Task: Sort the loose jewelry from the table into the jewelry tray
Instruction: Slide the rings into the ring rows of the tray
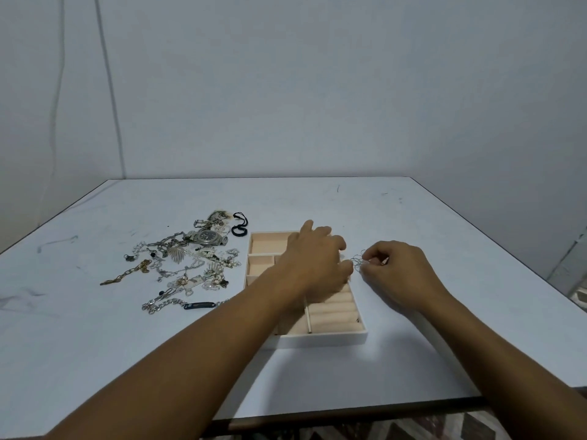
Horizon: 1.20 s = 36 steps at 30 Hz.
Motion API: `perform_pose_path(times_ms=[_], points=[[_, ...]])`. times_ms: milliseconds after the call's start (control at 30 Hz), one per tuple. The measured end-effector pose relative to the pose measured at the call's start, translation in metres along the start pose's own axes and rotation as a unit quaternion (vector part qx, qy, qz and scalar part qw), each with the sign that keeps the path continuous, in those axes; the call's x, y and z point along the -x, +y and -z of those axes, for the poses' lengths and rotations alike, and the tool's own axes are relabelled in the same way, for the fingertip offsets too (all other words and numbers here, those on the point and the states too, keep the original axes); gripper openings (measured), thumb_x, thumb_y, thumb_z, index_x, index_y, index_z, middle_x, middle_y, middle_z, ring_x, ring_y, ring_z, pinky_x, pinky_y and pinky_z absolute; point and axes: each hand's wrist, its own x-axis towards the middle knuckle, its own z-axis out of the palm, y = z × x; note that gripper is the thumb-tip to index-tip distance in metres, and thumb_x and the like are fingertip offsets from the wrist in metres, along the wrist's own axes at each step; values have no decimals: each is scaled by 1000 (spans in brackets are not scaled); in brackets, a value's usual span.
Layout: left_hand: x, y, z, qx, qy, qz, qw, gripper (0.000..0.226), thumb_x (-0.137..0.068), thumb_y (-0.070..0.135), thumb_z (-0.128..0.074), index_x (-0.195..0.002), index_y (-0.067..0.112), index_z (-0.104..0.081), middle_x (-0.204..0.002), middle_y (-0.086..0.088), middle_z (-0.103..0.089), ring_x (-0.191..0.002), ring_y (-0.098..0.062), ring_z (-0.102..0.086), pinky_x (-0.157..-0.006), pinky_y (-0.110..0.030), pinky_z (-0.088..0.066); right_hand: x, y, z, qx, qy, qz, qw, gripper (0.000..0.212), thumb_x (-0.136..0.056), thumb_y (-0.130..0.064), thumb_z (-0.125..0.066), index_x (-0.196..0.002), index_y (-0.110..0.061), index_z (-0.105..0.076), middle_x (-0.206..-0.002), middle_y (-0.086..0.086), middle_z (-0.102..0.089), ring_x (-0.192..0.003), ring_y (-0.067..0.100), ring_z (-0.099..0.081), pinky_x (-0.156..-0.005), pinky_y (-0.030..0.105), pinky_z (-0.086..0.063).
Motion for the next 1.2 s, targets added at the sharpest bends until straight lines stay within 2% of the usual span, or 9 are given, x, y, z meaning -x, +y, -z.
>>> perform_pose_path(times_ms=[100, 200, 333, 467, 700, 833, 933, 1133, 1200], points=[[-12, 4, -3, 18, -37, 17, 999, 47, -87, 49, -51, -127, 25, -56, -145, -3, -41, -140, -31, -20, -108, -47, -25, -7, 0, -2, 26, -10, 11, 1000, 4, -80, -32, -70, -80, -28, -67, -73, -14, -63, -78, 12, -61, -80, 36, -51], [-19, 9, -4, -6, -57, 37, 998, 45, -87, 47, -54, -125, 25, -58, -153, -6, -29, -145, -32, -4, -113, -49, -14, -8, 1, -4, 38, -9, 7, 999, 12, -79, -37, -70, -82, -26, -69, -73, -15, -61, -79, 13, -60, -84, 39, -50], [-27, 13, -7, -3, -73, 74, 995, 40, -85, 37, -58, -120, 19, -60, -150, -8, -31, -145, -35, 0, -113, -52, -13, -9, 5, -5, 48, -1, 8, 999, 13, -79, -37, -71, -81, -24, -70, -71, -15, -60, -80, 15, -60, -84, 39, -50], [-31, 21, -4, -2, -92, 99, 991, 22, -81, 24, -62, -99, 13, -62, -141, -11, -37, -142, -41, -4, -109, -53, -18, -11, 9, -5, 37, -8, -2, 999, 9, -79, -34, -72, -76, -26, -68, -72, -14, -61, -82, 15, -60, -85, 39, -50], [-37, 33, -2, -54, -114, 125, 984, 36, -85, 22, -59, -118, 10, -51, -132, -12, -41, -137, -43, -15, -106, -51, -24, -16, 10, -4, -5, -25, -36, 999, 6, -76, -23, -72, -71, -22, -68, -75, -9, -67, -81, 16, -63, -76, 32, -53], [-39, 36, -1, -48, -112, 123, 985, 25, -83, 18, -62, -102, 11, -49, -127, -13, -43, -131, -42, -23, -104, -52, -28, -18, 11, -4, -19, -32, -57, 998, 7, -74, -21, -73, -71, -21, -67, -77, -7, -68, -79, 16, -63, -74, 31, -54], [-39, 36, -2, -49, -107, 122, 985, 19, -84, 16, -59, -93, 14, -41, -126, -14, -43, -131, -41, -23, -104, -50, -28, -18, 10, -2, -39, -35, -62, 997, 7, -75, -19, -73, -73, -18, -66, -78, -6, -67, -78, 14, -62, -65, 26, -49], [-43, 37, -7, -114, -80, 130, 982, 34, -85, 20, -55, -118, 15, -53, -137, -13, -39, -140, -45, -7, -108, -57, -15, -15, 8, 0, -51, -34, -53, 997, 8, -76, -15, -72, -72, -15, -65, -73, -6, -66, -73, 7, -59, -57, 22, -41], [-44, 38, -7, -114, -89, 132, 981, 35, -84, 18, -57, -119, 14, -52, -136, -12, -40, -140, -44, -8, -108, -56, -17, -15, 8, 0, -54, -33, -45, 997, 8, -77, -15, -72, -72, -14, -65, -72, -6, -66, -71, 6, -58, -56, 21, -40]])
